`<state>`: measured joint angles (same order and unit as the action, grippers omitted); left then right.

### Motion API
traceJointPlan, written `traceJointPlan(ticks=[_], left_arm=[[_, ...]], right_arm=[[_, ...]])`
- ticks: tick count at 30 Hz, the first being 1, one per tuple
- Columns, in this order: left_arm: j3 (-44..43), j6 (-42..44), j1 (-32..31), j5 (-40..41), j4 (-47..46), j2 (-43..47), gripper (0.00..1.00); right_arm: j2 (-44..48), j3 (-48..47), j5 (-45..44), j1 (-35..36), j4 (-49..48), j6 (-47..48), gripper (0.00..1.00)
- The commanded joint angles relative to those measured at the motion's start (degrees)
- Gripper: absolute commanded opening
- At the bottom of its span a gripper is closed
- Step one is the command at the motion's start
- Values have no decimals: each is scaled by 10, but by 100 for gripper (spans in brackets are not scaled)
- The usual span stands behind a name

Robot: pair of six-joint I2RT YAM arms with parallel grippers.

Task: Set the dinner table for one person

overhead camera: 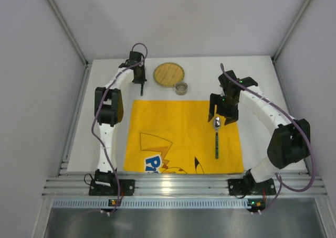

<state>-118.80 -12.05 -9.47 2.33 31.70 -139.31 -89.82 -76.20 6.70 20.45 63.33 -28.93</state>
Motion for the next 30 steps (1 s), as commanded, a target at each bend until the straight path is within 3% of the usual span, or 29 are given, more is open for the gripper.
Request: traceJointPlan(ticks=[1, 8, 12, 15, 21, 26, 30], left_arm=[[-15, -13, 1, 6, 14, 8, 0], [-15, -33, -1, 13, 8, 139, 0], [51, -38, -2, -5, 34, 207, 0], [157, -74, -15, -21, 55, 299, 0], [482, -168, -63, -38, 19, 539, 0], [636, -249, -125, -28, 54, 689, 0], [727, -284, -159, -5, 42, 756, 0]], right_arm=[[13, -14, -2, -5, -6, 9, 77], [0, -35, 21, -5, -26, 22, 79], [-56, -136, 63, -3, -51, 27, 84], [-135, -215, 76, -3, -56, 35, 88], [-350, -505, 75, 2, -31, 34, 89], [-503, -618, 70, 2, -53, -9, 88], [-534, -619, 71, 4, -108, -37, 86]])
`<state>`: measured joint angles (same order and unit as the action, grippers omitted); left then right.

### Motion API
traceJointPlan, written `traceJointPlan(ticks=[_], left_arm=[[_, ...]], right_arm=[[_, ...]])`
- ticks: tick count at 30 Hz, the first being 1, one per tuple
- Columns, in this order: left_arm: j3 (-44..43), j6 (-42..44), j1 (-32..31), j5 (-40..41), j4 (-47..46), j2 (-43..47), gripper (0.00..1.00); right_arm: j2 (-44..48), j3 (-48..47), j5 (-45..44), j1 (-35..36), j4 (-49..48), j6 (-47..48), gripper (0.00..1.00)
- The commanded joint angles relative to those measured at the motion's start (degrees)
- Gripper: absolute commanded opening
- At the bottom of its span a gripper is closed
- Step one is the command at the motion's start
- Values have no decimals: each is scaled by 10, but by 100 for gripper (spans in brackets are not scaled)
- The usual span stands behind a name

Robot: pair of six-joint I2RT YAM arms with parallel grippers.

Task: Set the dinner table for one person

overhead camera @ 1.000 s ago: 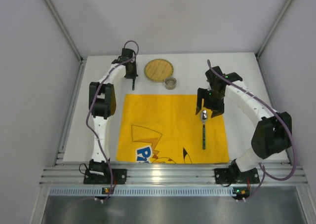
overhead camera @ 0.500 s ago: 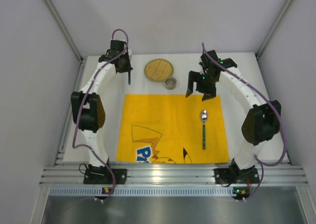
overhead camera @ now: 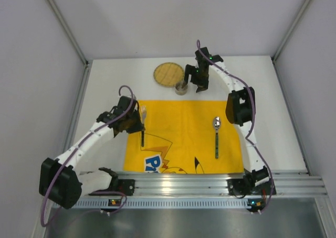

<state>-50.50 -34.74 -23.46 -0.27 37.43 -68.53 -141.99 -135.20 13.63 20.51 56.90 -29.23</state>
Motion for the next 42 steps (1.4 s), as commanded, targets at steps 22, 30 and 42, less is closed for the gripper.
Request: traceJointPlan(ticks=[22, 30, 42], left_arm=[[175, -97, -47, 38, -47, 45, 63], [108, -70, -47, 59, -1, 30, 66], [-37, -9, -49, 77, 23, -42, 65]], right_arm=[[-39, -16, -89, 32, -74, -45, 30], [5, -2, -84, 30, -87, -61, 0], [294, 224, -122, -36, -89, 10, 0]])
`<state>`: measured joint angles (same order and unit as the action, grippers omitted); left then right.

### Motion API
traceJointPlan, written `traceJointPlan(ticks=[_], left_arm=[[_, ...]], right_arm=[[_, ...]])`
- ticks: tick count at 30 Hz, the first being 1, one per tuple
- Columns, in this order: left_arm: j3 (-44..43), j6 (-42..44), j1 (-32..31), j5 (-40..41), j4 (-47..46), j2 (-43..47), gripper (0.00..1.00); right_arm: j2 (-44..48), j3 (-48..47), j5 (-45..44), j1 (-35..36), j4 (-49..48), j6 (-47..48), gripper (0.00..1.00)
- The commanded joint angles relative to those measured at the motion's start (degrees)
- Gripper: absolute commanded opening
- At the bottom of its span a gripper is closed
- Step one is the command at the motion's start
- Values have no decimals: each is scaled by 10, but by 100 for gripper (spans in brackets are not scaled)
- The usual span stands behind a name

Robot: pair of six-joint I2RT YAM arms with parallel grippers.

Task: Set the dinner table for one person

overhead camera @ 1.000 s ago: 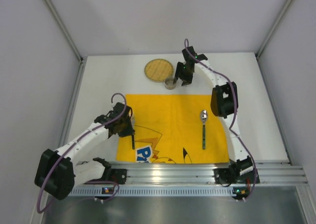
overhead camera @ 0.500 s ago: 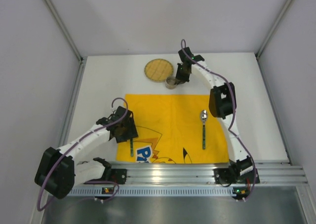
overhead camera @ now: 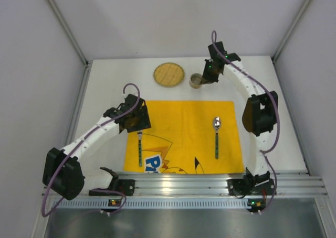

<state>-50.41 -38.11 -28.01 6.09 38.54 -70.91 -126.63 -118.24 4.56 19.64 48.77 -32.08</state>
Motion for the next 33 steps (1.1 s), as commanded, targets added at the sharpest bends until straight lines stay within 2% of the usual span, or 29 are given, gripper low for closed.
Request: traceJointPlan(ticks=[1, 5, 8, 11, 17, 33], left_arm=[[-44, 28, -5, 16, 11, -23, 65], [-67, 32, -10, 17, 7, -40, 64], [-72, 33, -15, 17, 6, -43, 64], [-78, 33, -23, 16, 7, -46, 63], [-91, 33, -35, 24, 29, -40, 63], [-102, 37, -41, 38, 60, -23, 62]], right_arm=[[163, 85, -60, -36, -7, 45, 0], [258, 267, -115, -57, -5, 61, 0], [289, 351, -125, -73, -18, 63, 0], [293, 395, -121, -84, -37, 59, 0], [272, 426, -125, -87, -75, 61, 0], [224, 436, -97, -96, -123, 54, 0]])
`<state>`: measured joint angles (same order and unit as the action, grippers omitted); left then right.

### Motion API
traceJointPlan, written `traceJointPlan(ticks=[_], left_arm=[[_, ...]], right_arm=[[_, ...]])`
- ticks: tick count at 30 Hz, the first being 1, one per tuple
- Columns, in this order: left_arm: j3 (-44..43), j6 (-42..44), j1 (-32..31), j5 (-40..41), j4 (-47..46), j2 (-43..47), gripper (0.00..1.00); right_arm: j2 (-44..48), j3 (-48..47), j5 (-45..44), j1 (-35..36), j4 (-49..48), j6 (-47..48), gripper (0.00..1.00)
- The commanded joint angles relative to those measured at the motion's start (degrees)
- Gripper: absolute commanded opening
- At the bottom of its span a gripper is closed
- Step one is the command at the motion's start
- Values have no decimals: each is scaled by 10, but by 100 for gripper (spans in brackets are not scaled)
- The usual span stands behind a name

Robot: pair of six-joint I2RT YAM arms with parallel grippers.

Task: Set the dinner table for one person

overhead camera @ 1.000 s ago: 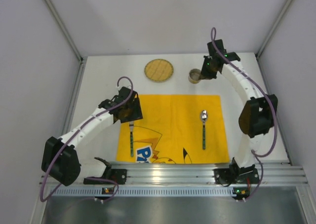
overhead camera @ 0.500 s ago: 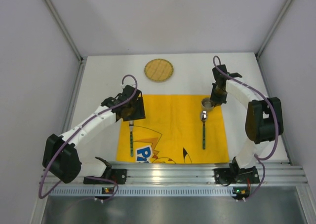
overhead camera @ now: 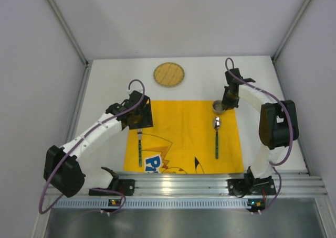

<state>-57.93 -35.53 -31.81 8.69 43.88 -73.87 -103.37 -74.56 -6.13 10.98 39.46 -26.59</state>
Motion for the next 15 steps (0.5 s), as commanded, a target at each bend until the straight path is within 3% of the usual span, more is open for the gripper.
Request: traceJointPlan(ticks=[1, 3, 5, 7, 10, 13, 15], left_arm=[[-36, 11, -2, 13, 7, 0, 62], [-49, 21, -3, 15, 7, -14, 62], [-78, 31, -3, 19, 9, -28, 63], [-117, 48, -2, 31, 17, -50, 63], [-177, 71, -2, 52, 23, -82, 65], [-246, 85, -1, 103, 25, -114, 71], [-281, 92, -2, 139, 23, -137, 83]], right_arm=[[-12, 9, 16, -9, -39, 0, 0], [-20, 13, 17, -10, -40, 2, 0], [-17, 18, 18, -10, -40, 6, 6], [0, 20, 18, -10, -38, 8, 40], [33, 12, 18, -9, -17, 10, 77], [83, 6, 13, -9, 10, 14, 89], [134, 4, 8, -9, 22, 14, 95]])
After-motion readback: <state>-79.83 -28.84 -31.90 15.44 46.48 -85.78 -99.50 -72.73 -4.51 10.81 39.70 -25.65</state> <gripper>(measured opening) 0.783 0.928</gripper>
